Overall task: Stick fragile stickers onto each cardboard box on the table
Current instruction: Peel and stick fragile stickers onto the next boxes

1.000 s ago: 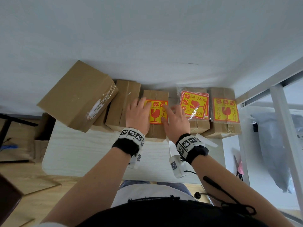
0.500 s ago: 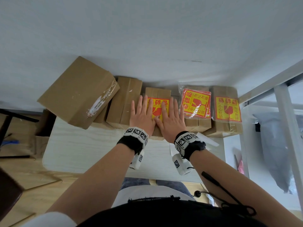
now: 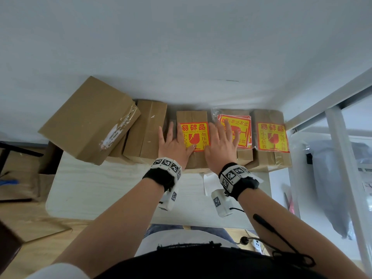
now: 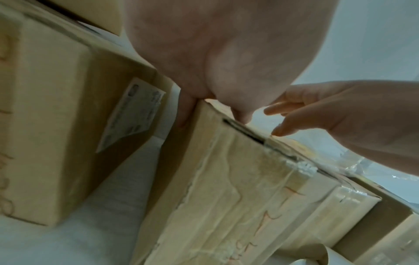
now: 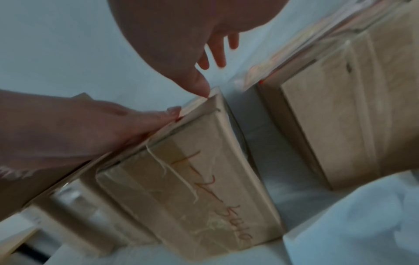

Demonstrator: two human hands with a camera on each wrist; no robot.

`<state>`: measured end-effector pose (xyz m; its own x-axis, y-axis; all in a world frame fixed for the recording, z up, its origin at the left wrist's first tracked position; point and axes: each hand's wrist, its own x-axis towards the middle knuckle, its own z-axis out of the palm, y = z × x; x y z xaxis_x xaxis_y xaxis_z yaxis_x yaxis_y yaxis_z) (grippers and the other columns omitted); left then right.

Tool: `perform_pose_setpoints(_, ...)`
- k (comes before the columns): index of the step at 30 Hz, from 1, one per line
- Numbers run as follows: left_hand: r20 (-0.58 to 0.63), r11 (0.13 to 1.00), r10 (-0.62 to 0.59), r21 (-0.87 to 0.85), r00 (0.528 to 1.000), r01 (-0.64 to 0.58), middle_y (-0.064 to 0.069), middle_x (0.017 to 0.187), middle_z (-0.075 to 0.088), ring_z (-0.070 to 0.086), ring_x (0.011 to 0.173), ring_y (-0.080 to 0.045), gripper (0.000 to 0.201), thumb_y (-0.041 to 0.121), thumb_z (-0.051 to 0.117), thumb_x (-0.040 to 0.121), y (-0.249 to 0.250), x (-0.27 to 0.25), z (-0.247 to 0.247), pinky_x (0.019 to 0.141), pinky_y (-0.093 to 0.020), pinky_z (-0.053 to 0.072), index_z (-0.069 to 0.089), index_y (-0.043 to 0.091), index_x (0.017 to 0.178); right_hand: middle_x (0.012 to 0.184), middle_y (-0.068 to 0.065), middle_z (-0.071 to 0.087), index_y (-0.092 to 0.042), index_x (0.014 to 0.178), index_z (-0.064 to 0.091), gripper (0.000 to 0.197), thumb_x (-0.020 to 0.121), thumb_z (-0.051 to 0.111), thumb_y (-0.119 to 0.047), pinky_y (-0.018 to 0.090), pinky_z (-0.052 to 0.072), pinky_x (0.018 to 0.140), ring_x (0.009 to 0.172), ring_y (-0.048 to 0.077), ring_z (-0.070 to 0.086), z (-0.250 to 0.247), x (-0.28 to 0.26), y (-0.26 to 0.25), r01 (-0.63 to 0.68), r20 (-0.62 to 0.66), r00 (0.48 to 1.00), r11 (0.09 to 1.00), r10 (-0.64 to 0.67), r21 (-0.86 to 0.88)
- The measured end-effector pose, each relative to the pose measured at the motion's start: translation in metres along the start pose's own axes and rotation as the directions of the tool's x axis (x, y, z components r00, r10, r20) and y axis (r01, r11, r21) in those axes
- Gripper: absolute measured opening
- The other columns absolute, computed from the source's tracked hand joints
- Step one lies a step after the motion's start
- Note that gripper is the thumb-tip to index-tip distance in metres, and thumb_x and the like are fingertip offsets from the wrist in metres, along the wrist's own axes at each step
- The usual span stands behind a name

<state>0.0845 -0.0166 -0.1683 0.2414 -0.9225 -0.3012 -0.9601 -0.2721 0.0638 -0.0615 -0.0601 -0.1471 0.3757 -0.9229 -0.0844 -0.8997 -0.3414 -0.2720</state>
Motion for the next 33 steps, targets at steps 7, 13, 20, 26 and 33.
perform_pose_setpoints(7, 0.080, 0.999, 0.016, -0.051, 0.997, -0.012, 0.000, 0.157, 0.036, -0.008, 0.152, -0.022, 0.088, 0.064, 0.017, 0.097, 0.014, 0.011, -0.004, 0.118, -0.056, -0.012, -0.023, 0.007, 0.151, 0.157, 0.008, 0.028, -0.019, 0.136, 0.046, 0.062, 0.077, 0.065, -0.024, 0.056, 0.025, 0.114, 0.144, 0.034, 0.023, -0.008, 0.007, 0.044, -0.188, -0.021, 0.982, 0.982, 0.188, -0.008)
perform_pose_setpoints(13, 0.120, 0.997, 0.031, -0.080, 0.992, -0.021, -0.001, 0.158, 0.034, -0.006, 0.152, -0.023, 0.087, 0.064, 0.017, 0.097, 0.023, 0.017, -0.009, 0.119, -0.056, -0.011, -0.026, 0.011, 0.150, 0.137, 0.006, 0.051, -0.011, 0.116, 0.058, 0.031, 0.087, 0.061, -0.020, 0.044, 0.041, 0.101, 0.122, 0.030, 0.047, -0.010, 0.006, 0.059, -0.185, -0.092, 0.978, 0.981, 0.190, 0.052)
perform_pose_setpoints(20, 0.127, 0.996, 0.045, -0.079, 0.991, -0.035, -0.002, 0.152, 0.044, -0.002, 0.153, -0.026, 0.086, 0.064, 0.015, 0.097, 0.046, 0.021, -0.014, 0.117, -0.055, -0.015, -0.024, 0.011, 0.152, 0.095, 0.000, 0.054, -0.014, 0.101, 0.049, 0.003, 0.098, 0.047, -0.015, 0.033, 0.041, 0.068, 0.089, 0.022, 0.053, -0.031, 0.008, 0.068, -0.252, -0.206, 0.923, 0.913, 0.326, 0.320)
perform_pose_setpoints(26, 0.109, 0.994, 0.012, -0.105, 0.994, -0.001, -0.005, 0.153, 0.043, 0.002, 0.152, -0.030, 0.082, 0.064, 0.013, 0.098, 0.051, 0.015, -0.017, 0.118, -0.055, -0.010, -0.021, 0.016, 0.153, 0.091, -0.003, 0.052, -0.016, 0.095, 0.047, 0.002, 0.097, 0.047, -0.016, 0.041, 0.049, 0.079, 0.093, 0.027, 0.056, -0.037, 0.001, 0.060, -0.109, -0.286, 0.935, 0.940, 0.207, 0.324)
perform_pose_setpoints(33, -0.009, 0.988, -0.089, -0.131, 0.996, 0.087, -0.011, 0.155, 0.037, 0.010, 0.151, -0.036, 0.078, 0.056, 0.034, 0.099, 0.041, 0.002, -0.023, 0.121, -0.054, 0.001, 0.005, 0.013, 0.157, 0.115, -0.003, 0.059, -0.020, 0.113, 0.057, 0.031, 0.082, 0.063, -0.021, 0.041, 0.039, 0.103, 0.115, 0.022, 0.050, -0.017, -0.014, 0.040, -0.074, -0.045, 0.995, 0.979, 0.084, 0.188)
